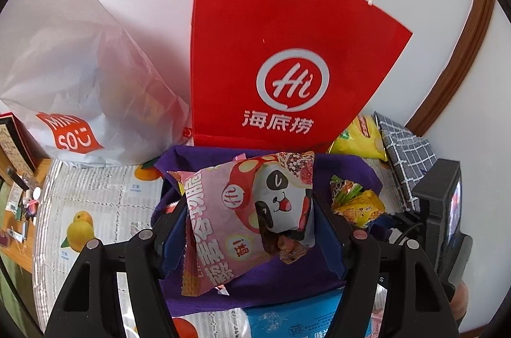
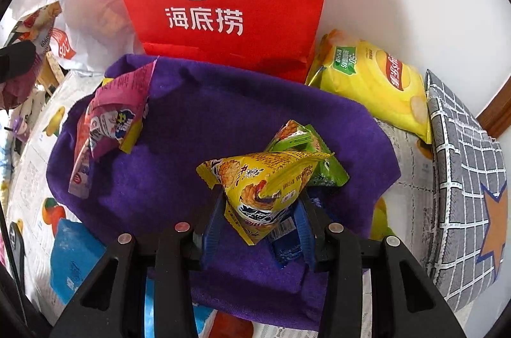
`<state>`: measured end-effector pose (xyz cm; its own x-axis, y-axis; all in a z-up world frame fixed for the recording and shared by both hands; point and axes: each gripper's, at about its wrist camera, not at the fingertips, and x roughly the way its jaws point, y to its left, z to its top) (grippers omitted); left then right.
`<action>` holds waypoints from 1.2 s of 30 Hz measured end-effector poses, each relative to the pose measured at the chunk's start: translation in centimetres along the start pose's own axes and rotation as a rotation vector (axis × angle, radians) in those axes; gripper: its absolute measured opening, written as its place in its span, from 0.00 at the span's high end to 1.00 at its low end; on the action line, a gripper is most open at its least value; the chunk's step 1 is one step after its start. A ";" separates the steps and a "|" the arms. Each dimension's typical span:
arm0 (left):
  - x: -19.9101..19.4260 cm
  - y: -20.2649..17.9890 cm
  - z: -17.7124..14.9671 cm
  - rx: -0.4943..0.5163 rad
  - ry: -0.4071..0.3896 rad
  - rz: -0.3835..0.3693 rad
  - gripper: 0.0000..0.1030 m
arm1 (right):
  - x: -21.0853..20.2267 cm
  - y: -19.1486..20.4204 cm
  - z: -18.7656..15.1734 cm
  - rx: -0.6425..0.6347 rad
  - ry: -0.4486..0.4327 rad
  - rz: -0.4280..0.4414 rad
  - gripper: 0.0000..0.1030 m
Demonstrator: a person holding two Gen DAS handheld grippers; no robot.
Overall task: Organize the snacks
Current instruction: 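Carry the yellow packet and pink panda packet over the purple towel, then lower the yellow packet onto the towel and open the right gripper, then lower the pink panda packet onto the towel and open the left gripper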
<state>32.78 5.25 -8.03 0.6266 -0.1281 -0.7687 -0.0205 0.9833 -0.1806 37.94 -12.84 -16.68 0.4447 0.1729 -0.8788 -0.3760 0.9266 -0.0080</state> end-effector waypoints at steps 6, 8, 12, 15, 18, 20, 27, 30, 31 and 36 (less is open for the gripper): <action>2.2 -1.1 -0.5 0.033 0.059 0.029 0.32 | -1.4 -0.3 0.2 -0.003 -0.031 -0.010 0.46; 3.3 -1.4 -0.8 0.041 0.096 0.035 0.32 | -2.3 -0.3 0.3 -0.011 -0.052 -0.023 0.46; 5.1 -1.8 -1.3 0.043 0.157 0.059 0.32 | -4.4 -1.0 0.4 0.011 -0.109 -0.026 0.46; 6.1 -1.8 -1.6 0.036 0.196 0.078 0.32 | -6.3 -1.6 0.4 0.025 -0.166 -0.023 0.46; 7.0 -1.8 -2.0 0.026 0.226 0.089 0.32 | -7.8 -1.9 0.4 0.038 -0.212 -0.024 0.45; 7.8 -1.8 -2.2 0.019 0.253 0.092 0.32 | -8.5 -2.2 0.4 0.048 -0.231 -0.027 0.45; 8.7 -1.4 -2.5 -0.009 0.292 0.112 0.32 | -9.1 -2.9 0.6 0.077 -0.247 -0.029 0.45; 8.7 -1.2 -2.4 -0.025 0.310 0.105 0.31 | -9.2 -2.8 0.5 0.082 -0.248 -0.024 0.45; 8.7 -1.2 -2.3 -0.030 0.313 0.098 0.30 | -9.2 -2.7 0.5 0.078 -0.247 -0.020 0.45; 8.1 -1.0 -2.1 -0.034 0.306 0.088 0.27 | -9.4 -2.1 0.5 0.061 -0.255 -0.026 0.45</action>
<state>36.19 2.92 -15.37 0.3576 -0.0803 -0.9304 -0.0940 0.9881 -0.1214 34.94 -16.21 -8.15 0.6475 0.2200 -0.7296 -0.3155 0.9489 0.0062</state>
